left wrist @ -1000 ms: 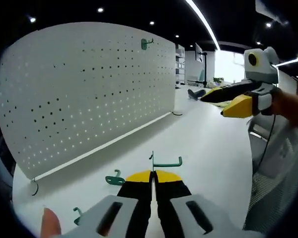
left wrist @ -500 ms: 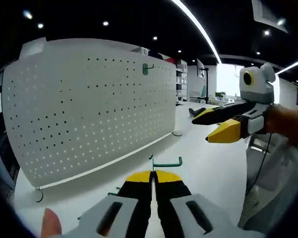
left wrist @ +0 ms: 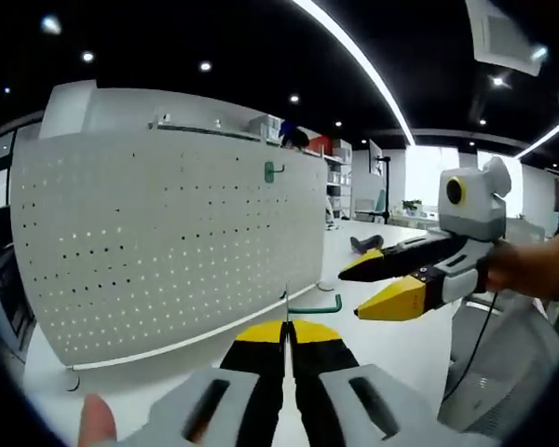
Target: Insert the hook assembly into the mounting plate slot until the hook locks in place.
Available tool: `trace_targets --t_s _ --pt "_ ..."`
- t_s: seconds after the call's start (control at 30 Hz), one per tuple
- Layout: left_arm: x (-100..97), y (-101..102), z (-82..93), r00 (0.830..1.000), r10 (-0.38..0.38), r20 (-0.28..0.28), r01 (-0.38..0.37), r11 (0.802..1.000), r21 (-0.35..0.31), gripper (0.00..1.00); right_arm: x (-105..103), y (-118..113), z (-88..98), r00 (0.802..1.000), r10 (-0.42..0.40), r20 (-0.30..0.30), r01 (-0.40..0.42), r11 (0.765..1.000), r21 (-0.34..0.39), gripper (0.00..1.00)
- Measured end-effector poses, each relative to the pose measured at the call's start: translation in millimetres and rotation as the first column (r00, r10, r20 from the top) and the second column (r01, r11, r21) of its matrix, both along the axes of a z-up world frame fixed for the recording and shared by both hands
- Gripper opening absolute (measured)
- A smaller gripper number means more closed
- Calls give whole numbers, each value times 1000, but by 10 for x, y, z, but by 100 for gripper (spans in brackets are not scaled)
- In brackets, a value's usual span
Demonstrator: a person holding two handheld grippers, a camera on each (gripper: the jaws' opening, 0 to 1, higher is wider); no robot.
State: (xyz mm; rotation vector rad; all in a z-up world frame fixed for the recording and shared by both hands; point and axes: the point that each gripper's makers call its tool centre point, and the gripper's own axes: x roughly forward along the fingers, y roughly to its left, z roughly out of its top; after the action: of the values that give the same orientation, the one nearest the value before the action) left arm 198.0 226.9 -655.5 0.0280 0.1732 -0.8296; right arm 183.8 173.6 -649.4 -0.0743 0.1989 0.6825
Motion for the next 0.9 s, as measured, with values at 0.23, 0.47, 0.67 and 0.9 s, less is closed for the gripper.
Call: trace_targets --t_s 0.23,0.47,0.67,0.9 --pt "-30 -44 111 1000 -7 17 7 1000 -27 2 -15 57 104 1000 9 -7 -9 999 42 25" --pt "-43 -64 138 1000 -12 21 13 999 -32 2 -47 102 99 999 24 -38 -22 998 66 15" --pt "-53 -75 147 1000 -16 22 16 999 -33 2 -77 135 87 998 38 -56 -33 996 79 10" --pt "-55 -78 163 1000 -15 23 16 999 -39 2 -75 136 138 998 37 -58 -31 993 113 8"
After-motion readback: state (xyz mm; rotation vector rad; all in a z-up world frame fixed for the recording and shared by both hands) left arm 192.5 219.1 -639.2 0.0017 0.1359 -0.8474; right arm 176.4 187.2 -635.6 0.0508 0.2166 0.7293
